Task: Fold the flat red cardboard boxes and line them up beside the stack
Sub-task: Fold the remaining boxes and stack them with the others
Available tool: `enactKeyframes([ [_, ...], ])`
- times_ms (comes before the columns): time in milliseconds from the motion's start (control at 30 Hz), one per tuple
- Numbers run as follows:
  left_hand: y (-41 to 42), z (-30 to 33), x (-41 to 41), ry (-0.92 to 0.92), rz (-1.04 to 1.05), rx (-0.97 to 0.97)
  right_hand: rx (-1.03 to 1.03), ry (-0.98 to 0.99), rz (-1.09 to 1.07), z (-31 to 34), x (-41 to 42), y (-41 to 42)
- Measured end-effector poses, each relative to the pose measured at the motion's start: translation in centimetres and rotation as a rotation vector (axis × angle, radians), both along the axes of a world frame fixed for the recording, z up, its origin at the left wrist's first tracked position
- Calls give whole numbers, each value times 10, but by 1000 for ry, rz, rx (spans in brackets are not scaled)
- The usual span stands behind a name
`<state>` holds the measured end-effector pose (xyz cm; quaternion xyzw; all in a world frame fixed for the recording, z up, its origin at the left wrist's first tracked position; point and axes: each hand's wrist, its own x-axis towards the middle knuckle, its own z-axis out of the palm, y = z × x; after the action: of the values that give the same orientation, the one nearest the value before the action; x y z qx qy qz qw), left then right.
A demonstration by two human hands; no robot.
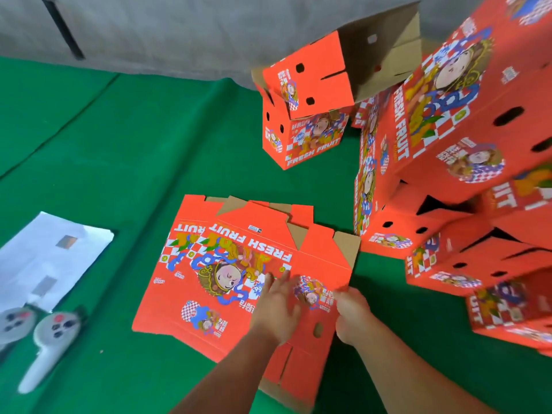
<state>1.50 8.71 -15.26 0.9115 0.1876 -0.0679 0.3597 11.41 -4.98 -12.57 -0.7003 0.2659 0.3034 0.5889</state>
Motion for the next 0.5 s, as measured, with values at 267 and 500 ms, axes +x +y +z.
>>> enactKeyframes([
  [267, 61, 12, -64, -47, 671, 51, 258, -241, -30, 39, -26, -113],
  [500, 47, 58, -101, -184, 374, -754, 99, -335, -205, 83, -45, -189],
])
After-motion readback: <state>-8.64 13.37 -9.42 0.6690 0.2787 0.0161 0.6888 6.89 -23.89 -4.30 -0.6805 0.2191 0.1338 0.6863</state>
